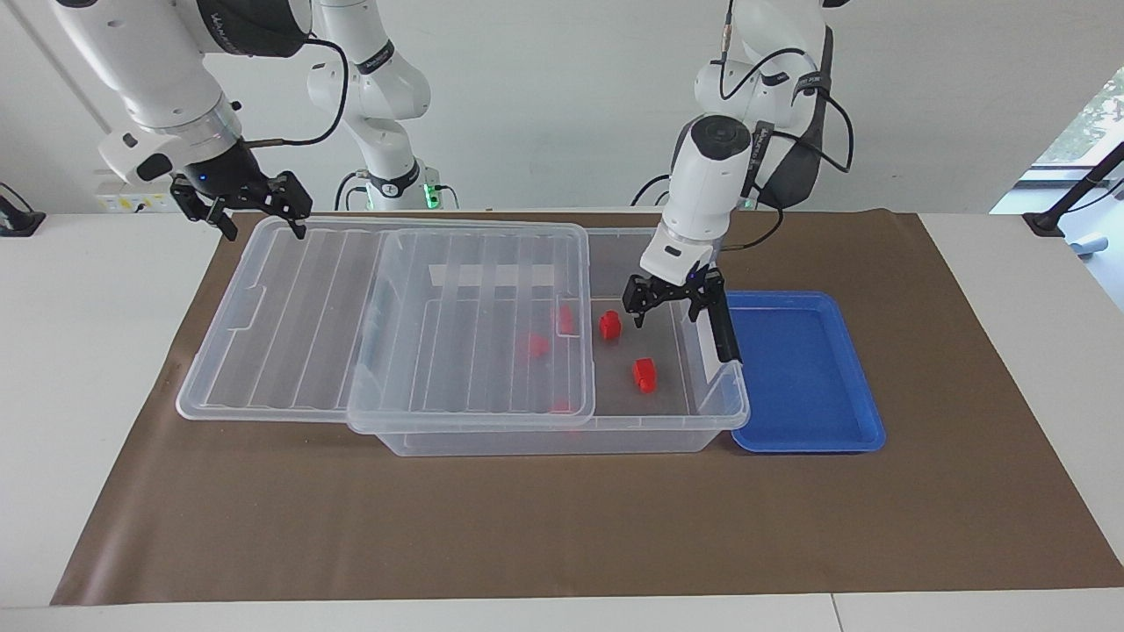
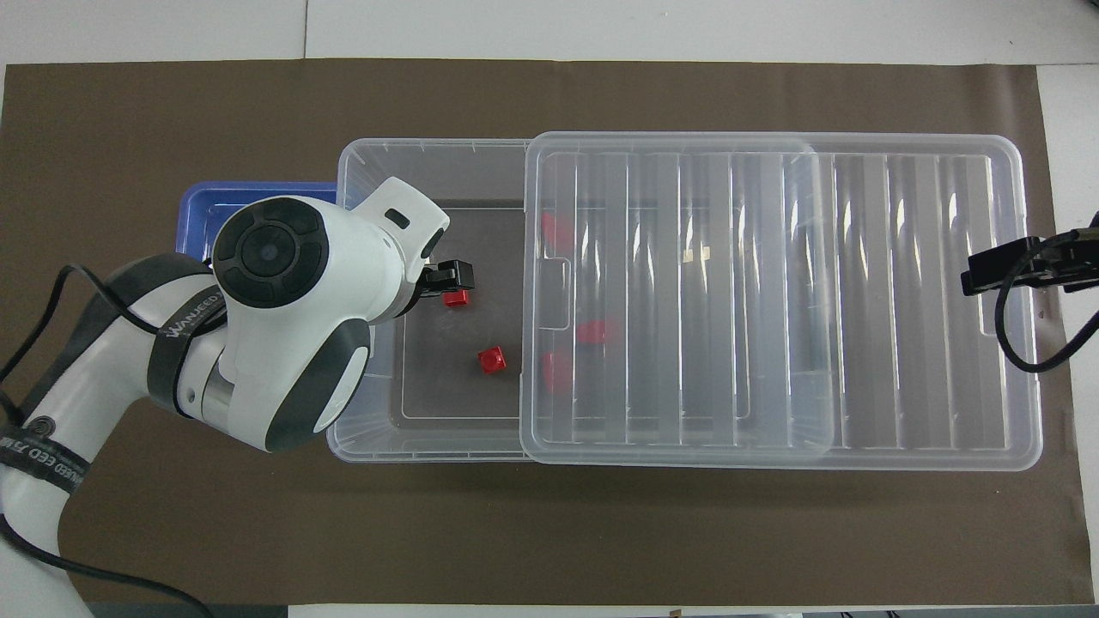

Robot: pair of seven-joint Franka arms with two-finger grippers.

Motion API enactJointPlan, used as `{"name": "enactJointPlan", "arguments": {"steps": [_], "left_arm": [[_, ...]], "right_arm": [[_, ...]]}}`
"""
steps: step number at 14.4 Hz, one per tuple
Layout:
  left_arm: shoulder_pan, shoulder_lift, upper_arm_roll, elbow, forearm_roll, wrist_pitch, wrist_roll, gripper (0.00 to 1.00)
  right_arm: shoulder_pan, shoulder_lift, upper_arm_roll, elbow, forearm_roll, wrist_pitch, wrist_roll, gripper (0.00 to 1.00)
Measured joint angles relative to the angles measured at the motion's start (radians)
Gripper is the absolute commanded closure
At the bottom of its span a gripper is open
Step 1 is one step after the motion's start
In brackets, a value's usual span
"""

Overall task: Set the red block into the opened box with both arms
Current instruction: 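Withdraw the left gripper while the right gripper reaches the lid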

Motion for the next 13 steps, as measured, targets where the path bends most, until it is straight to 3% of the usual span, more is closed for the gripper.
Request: {"name": "enactJointPlan", "arguments": {"steps": [1, 7, 13], "left_arm": [[0.021, -0.021, 0.002, 0.0, 0.001, -0.02, 0.028, 0.0], [0.202, -0.093, 0.012, 0.007, 0.001, -0.087, 0.234, 0.0], [0.363, -0.102, 0.016, 0.088, 0.001, -0.198, 0.433, 0.0]], "right_arm": [[-0.012, -0.001, 0.0, -0.005, 0.0, 0.011, -0.023, 1.0], [-0.216, -0.005, -0.008, -0.114, 0.0, 0.183, -0.264, 1.0], [-0.258, 0.036, -0.011, -0.23, 0.0, 0.349, -0.338, 1.0]]}}
